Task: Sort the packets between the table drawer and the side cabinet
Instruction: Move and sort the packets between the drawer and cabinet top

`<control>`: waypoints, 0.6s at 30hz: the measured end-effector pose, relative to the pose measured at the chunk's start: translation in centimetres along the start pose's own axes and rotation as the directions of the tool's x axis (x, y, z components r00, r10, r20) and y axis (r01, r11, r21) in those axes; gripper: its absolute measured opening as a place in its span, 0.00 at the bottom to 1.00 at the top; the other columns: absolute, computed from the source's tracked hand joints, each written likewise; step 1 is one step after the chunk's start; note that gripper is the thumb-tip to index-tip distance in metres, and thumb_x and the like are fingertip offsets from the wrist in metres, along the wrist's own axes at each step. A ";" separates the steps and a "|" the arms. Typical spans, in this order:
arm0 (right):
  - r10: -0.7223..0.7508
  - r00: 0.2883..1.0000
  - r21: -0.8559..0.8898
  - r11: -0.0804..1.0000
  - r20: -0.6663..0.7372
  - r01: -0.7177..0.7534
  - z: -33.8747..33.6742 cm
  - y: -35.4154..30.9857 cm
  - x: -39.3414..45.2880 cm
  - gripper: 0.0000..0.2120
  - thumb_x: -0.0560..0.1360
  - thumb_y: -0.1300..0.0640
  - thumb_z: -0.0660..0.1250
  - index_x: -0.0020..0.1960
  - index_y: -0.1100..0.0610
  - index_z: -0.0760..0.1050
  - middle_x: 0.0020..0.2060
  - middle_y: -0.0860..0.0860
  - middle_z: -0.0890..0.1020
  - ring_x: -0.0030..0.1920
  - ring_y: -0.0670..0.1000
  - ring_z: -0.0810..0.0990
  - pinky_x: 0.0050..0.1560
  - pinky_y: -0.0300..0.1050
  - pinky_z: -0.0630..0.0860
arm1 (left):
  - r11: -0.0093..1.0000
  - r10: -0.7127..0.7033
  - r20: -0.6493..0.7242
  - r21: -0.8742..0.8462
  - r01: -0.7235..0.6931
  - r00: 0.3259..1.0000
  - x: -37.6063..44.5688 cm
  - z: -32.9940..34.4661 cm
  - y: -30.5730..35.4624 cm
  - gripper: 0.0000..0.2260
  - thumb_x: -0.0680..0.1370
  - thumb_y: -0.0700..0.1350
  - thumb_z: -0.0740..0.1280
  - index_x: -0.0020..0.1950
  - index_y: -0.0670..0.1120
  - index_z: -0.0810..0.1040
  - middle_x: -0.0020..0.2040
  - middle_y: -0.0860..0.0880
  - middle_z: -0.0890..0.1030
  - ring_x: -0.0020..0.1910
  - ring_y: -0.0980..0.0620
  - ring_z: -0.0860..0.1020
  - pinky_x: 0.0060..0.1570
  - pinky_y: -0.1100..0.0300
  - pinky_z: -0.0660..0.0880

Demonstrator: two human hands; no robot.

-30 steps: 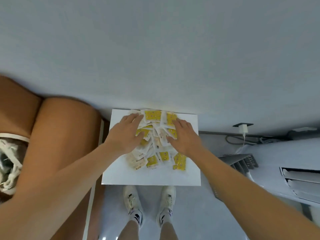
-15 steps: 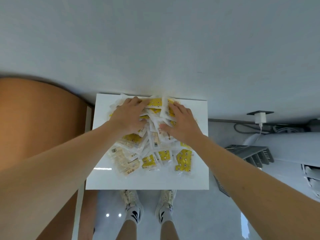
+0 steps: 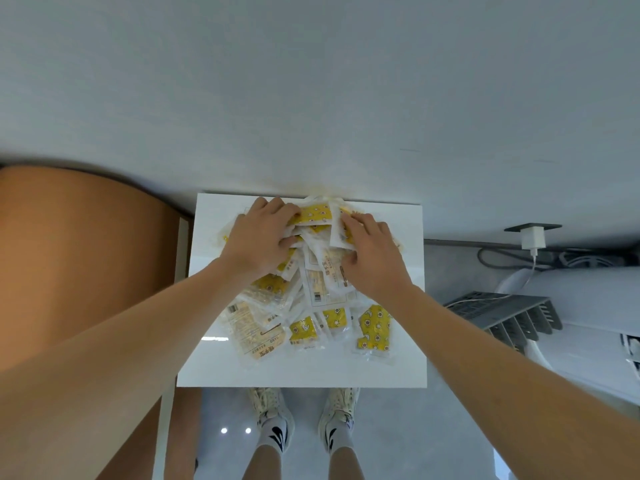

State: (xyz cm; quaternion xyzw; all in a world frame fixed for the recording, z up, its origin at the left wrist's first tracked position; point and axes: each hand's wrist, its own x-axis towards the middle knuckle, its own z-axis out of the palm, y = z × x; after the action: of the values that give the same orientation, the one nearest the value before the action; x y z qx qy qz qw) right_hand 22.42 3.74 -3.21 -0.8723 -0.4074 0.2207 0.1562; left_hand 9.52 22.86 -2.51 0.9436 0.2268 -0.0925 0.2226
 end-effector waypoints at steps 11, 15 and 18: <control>0.008 0.999 -0.058 0.998 -0.041 -0.010 0.5 0.8 0.5 0.32 0.72 0.63 0.73 0.74 0.53 0.69 0.66 0.50 0.72 0.60 0.56 0.71 0.48 0.48 0.80 | 0.995 0.090 -0.117 0.055 -0.084 0.989 -0.9 -0.3 0.0 0.16 0.77 0.41 0.71 0.65 0.49 0.79 0.59 0.49 0.76 0.56 0.47 0.73 0.35 0.56 0.74; 0.002 0.993 -0.045 0.999 -0.118 -0.007 0.7 1.0 0.5 0.28 0.72 0.64 0.74 0.71 0.54 0.73 0.64 0.50 0.77 0.58 0.55 0.75 0.52 0.50 0.79 | 0.981 0.108 -0.147 0.176 -0.082 0.983 -1.5 -0.7 0.1 0.08 0.78 0.40 0.68 0.56 0.47 0.78 0.48 0.51 0.79 0.49 0.47 0.74 0.28 0.54 0.72; 0.012 0.989 -0.085 0.996 -0.147 -0.024 -0.1 0.8 0.6 0.26 0.72 0.67 0.71 0.69 0.55 0.75 0.58 0.50 0.81 0.51 0.55 0.78 0.44 0.49 0.77 | 0.965 0.128 -0.166 0.249 -0.084 0.978 -1.9 -1.0 -0.5 0.05 0.79 0.45 0.71 0.52 0.48 0.78 0.42 0.52 0.77 0.42 0.48 0.73 0.24 0.57 0.69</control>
State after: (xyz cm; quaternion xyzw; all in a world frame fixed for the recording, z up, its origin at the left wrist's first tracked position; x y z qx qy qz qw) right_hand 23.35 3.65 -3.63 -0.8957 -0.3962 0.1398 0.1457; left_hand 7.73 22.95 -1.30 0.9789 0.1824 -0.0212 0.0897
